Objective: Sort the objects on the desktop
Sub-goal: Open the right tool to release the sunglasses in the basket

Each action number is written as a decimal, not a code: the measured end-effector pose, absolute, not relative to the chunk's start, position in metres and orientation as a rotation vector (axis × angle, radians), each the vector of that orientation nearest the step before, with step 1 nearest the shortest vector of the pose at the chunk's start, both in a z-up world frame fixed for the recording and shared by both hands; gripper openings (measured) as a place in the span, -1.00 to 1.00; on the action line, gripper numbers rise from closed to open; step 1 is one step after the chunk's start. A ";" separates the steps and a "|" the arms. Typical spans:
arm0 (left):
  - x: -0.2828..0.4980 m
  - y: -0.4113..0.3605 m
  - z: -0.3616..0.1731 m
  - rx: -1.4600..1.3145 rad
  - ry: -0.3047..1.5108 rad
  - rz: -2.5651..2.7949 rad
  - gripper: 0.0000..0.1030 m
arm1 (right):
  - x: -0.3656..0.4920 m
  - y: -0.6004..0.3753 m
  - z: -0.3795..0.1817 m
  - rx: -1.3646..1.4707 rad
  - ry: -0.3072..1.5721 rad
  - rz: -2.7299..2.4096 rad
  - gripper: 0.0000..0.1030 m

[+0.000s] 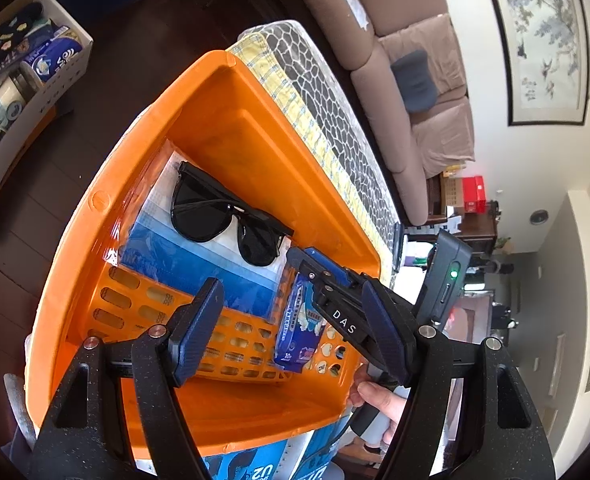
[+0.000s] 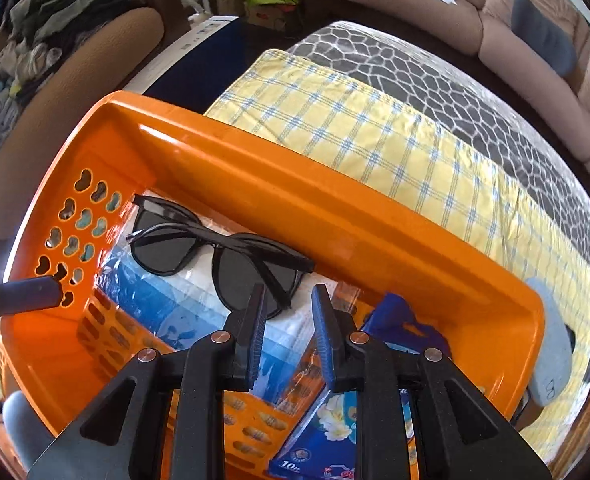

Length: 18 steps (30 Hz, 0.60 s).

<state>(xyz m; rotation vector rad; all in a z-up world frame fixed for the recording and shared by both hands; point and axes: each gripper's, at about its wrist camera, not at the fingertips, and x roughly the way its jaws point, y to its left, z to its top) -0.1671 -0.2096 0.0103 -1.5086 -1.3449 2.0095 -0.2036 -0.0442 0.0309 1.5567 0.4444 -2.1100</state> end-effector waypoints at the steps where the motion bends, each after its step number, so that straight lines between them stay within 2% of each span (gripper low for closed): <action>1: -0.166 -0.211 0.011 -1.503 -1.347 2.007 0.32 | -0.206 -0.041 0.029 1.575 0.394 -2.107 -0.55; 7: -0.167 -0.222 0.019 -1.482 -1.353 2.015 0.32 | -0.211 -0.034 0.013 1.637 0.215 -2.069 -0.55; 18: -0.169 -0.238 0.022 -1.471 -1.387 2.033 0.33 | -0.207 -0.047 0.009 1.643 0.205 -2.043 -0.50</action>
